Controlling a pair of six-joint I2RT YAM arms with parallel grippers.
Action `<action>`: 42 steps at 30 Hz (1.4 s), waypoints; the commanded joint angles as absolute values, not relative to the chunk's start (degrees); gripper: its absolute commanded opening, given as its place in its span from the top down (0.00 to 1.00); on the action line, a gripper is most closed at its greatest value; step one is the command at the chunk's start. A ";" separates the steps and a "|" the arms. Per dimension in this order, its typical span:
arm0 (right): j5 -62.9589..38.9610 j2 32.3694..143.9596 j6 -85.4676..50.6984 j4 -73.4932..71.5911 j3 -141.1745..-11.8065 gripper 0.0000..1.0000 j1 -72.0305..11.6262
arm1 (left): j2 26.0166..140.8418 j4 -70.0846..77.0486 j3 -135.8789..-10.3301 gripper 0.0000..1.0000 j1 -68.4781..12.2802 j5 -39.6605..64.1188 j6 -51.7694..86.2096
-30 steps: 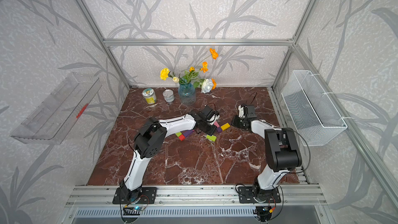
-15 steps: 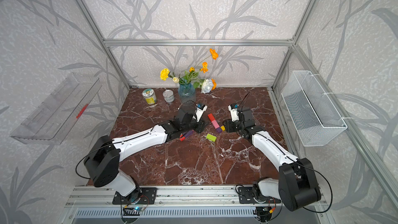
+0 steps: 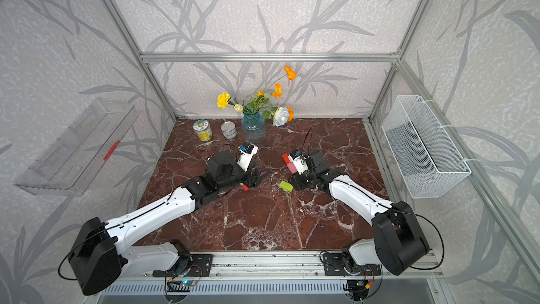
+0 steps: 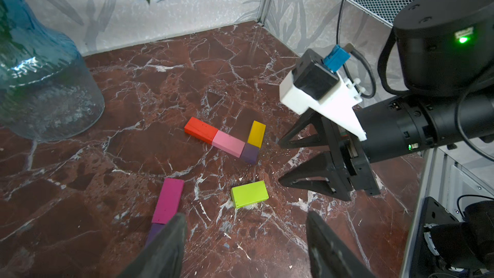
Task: Assemble the letter v with building blocks
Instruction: Pick up the building block from the center of the board.
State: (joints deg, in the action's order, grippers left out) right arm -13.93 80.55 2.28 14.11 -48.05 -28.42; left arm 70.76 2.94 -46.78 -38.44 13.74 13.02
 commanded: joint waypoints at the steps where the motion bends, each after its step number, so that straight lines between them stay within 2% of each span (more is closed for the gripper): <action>1: -14.82 83.39 5.03 16.77 -51.43 0.38 -30.55 | 70.78 0.66 -45.88 0.30 -36.02 16.80 16.69; 5: -14.47 86.67 5.46 18.58 -54.06 0.39 -31.85 | 71.09 0.74 -44.82 0.34 -34.22 14.16 18.85; 10: -13.86 89.44 5.88 20.08 -55.92 0.42 -32.82 | 71.30 4.31 -43.32 0.34 -34.06 16.15 20.17; 23: -10.48 99.25 5.72 25.40 -62.20 0.48 -34.16 | 76.89 3.80 -45.13 0.35 -34.00 13.75 21.88; 39: -7.08 105.82 5.19 30.52 -67.25 0.49 -35.05 | 78.02 3.08 -44.45 0.36 -33.98 13.19 22.41; 42: -5.94 106.94 5.37 32.55 -68.58 0.52 -35.59 | 78.38 3.01 -44.30 0.36 -33.98 13.19 22.37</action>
